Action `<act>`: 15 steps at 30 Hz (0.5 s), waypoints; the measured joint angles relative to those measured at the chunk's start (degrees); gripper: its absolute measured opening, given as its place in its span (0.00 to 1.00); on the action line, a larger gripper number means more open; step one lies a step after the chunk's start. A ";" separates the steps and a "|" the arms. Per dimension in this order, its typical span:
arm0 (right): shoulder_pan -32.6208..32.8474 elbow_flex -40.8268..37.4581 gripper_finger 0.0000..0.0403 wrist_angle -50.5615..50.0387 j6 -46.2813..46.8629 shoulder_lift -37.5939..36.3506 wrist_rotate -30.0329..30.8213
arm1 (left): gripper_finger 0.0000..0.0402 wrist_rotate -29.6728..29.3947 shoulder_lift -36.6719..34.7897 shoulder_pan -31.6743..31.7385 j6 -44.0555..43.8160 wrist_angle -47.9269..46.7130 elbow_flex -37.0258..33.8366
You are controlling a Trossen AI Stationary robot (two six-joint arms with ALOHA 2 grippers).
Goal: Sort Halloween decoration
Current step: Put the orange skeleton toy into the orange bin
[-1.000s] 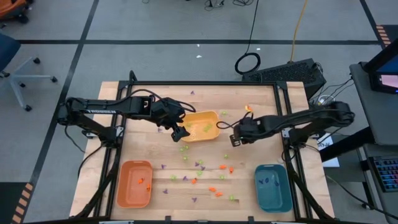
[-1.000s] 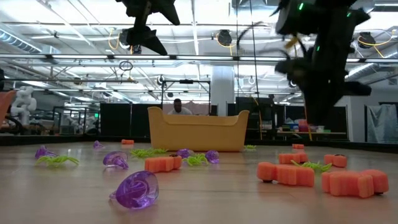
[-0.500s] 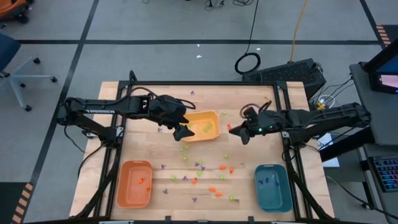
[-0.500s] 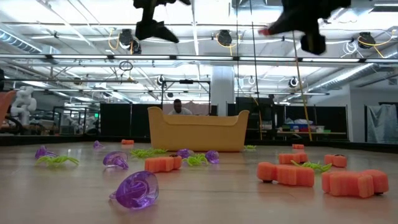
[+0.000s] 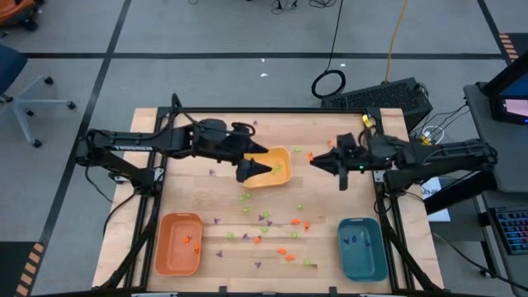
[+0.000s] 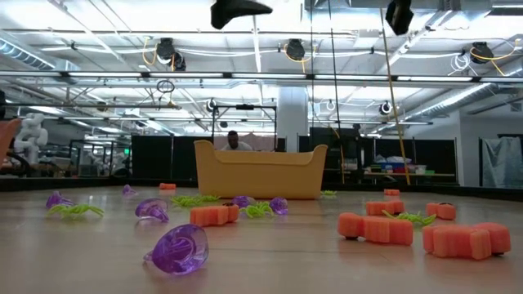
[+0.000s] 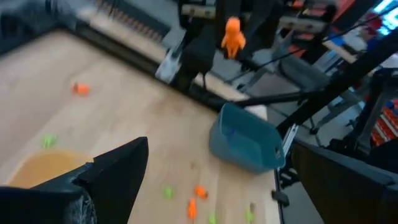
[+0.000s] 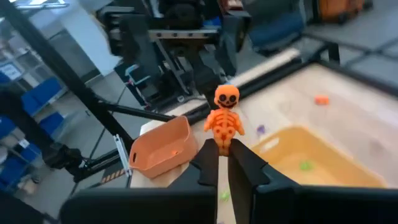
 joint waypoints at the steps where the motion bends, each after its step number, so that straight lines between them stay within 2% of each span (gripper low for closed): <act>1: 0.00 0.00 0.00 0.00 -1.53 -0.76 -0.05 | 1.00 -0.16 0.00 0.02 0.44 1.15 0.00; 10: 0.02 0.05 0.00 0.02 -17.47 -7.18 -0.14 | 1.00 -1.29 0.00 0.02 3.19 7.28 0.00; 15: 0.02 0.04 0.00 0.02 -18.25 -8.86 -0.16 | 1.00 -1.83 0.00 0.02 2.85 7.74 0.00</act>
